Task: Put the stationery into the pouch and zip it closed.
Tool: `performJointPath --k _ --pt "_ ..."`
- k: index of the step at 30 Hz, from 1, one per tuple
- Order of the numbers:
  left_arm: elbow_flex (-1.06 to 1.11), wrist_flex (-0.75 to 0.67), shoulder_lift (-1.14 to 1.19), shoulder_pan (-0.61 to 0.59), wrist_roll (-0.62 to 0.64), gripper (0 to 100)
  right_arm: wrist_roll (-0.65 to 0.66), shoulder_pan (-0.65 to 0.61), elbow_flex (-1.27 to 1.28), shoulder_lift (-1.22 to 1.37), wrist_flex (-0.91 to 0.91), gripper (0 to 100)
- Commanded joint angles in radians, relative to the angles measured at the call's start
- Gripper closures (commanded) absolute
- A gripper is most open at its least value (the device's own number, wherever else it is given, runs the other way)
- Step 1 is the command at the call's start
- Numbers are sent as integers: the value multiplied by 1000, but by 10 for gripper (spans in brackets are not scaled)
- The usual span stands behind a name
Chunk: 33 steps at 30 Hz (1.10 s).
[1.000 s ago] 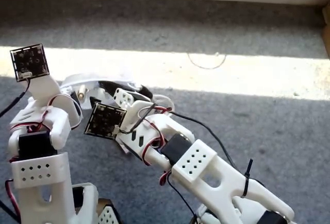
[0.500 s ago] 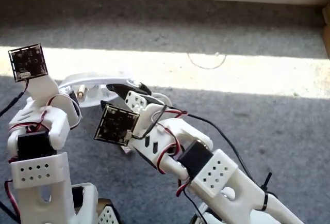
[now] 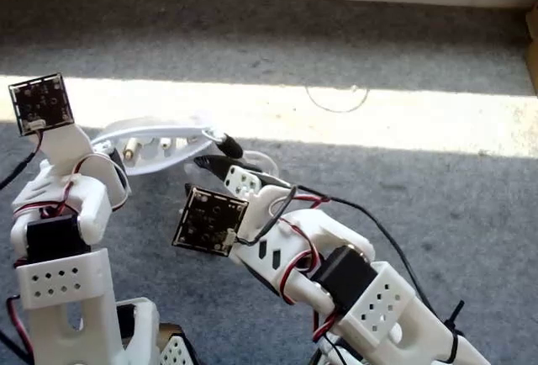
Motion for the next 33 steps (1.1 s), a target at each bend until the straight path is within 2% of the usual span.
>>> performJointPath --k 1,11,17,24,30,33 --pt "-8 -28 -13 -41 0 992 -87 8 -47 -28 35 882" --pt "-5 -54 -13 -119 41 992 -235 8 -45 -7 133 882" --pt "-7 -54 -13 -136 43 992 -282 5 -47 174 142 882" --pt "-10 -54 -13 -171 44 992 -298 -71 -54 328 139 882" --pt "-12 -54 -13 -170 44 992 -308 -85 -44 404 18 882" --pt "-12 -54 -13 -170 44 992 -400 -84 -53 466 -21 882"
